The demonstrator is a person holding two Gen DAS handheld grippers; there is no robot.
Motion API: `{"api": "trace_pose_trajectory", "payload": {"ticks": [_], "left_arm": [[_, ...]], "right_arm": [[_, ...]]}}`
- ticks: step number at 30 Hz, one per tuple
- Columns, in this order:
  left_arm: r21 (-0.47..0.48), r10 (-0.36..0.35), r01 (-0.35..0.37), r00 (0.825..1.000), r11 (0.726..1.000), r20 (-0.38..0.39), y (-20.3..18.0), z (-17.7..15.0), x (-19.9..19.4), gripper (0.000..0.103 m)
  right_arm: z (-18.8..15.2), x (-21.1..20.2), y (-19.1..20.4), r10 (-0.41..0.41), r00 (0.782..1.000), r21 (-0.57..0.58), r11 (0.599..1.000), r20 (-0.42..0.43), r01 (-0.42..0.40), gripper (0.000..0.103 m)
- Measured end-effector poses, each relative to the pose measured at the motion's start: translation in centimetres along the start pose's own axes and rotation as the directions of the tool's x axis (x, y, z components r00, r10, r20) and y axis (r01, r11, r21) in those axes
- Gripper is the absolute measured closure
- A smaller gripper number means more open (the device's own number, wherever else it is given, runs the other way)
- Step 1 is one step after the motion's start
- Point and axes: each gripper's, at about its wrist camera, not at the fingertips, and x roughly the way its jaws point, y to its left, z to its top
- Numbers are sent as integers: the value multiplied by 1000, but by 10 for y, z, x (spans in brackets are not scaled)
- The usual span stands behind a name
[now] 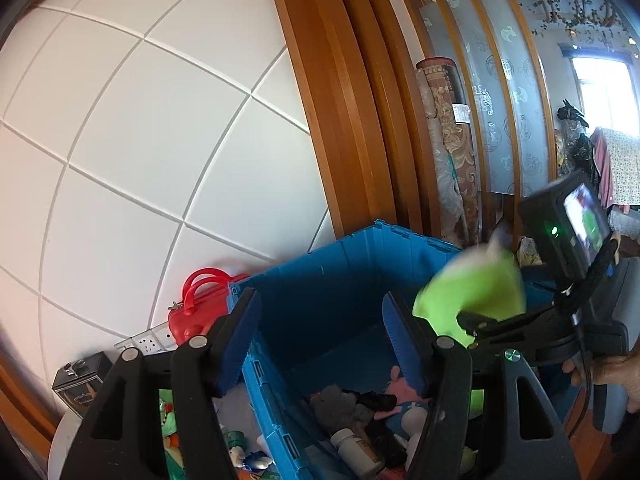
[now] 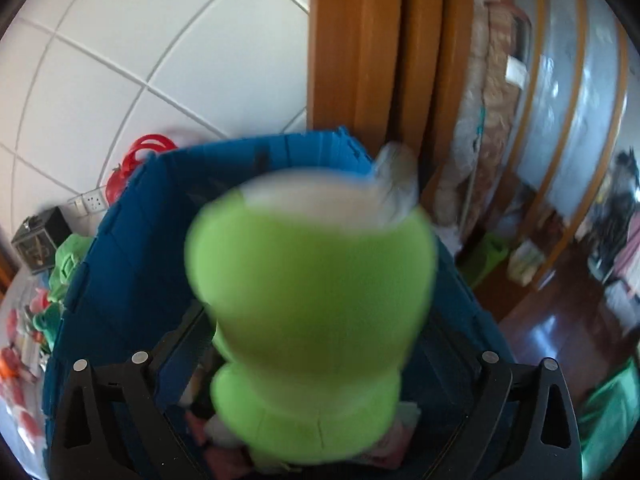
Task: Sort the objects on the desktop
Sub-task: 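Carry the green frog over the blue crate and open the right tool, then withdraw both tools from the crate back toward the table pile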
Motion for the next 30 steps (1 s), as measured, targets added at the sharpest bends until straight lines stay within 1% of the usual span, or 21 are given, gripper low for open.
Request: {"api": "trace_pose_trajectory", "payload": {"ticks": [1, 3, 6, 8, 12, 18, 21, 22, 25, 28, 30], "left_arm": [[-2, 4, -4, 1000, 1000, 0, -1, 2, 0, 41], [-6, 11, -11, 1000, 1000, 4, 3, 1, -4, 40], [-21, 21, -20, 1000, 1000, 13, 10, -1, -11, 40], [-34, 33, -32, 999, 999, 17, 16, -4, -17, 40], [-48, 62, -61, 998, 997, 14, 27, -16, -29, 40], [-98, 121, -122, 993, 988, -15, 50, -47, -49, 40], [-124, 159, -161, 987, 979, -22, 60, -68, -62, 40], [-134, 175, -177, 984, 975, -27, 63, -77, -67, 40], [-180, 213, -218, 976, 959, -44, 78, -99, -80, 40], [-233, 243, -251, 968, 940, -60, 97, -119, -92, 40], [-241, 261, -271, 963, 932, -72, 111, -130, -102, 40]], "right_arm": [[3, -5, 3, -8, 1000, -5, 1000, 23, 8, 1], [7, -16, 7, 1, 999, -8, 1000, 53, 0, 1], [12, -29, 11, 43, 995, -8, 999, 85, -42, 1], [9, -42, 19, 80, 990, 9, 997, 112, -82, 1], [8, -62, 27, 147, 974, 31, 987, 173, -155, 0], [-16, -96, 53, 247, 937, 24, 965, 248, -261, 0], [-36, -108, 70, 304, 908, 12, 947, 289, -321, 0], [-44, -112, 77, 332, 893, -4, 938, 305, -347, 0], [-60, -118, 101, 386, 866, -74, 921, 316, -383, 0], [-66, -121, 124, 425, 851, -122, 905, 309, -408, 0], [-68, -122, 138, 448, 842, -142, 894, 302, -424, 0]]}}
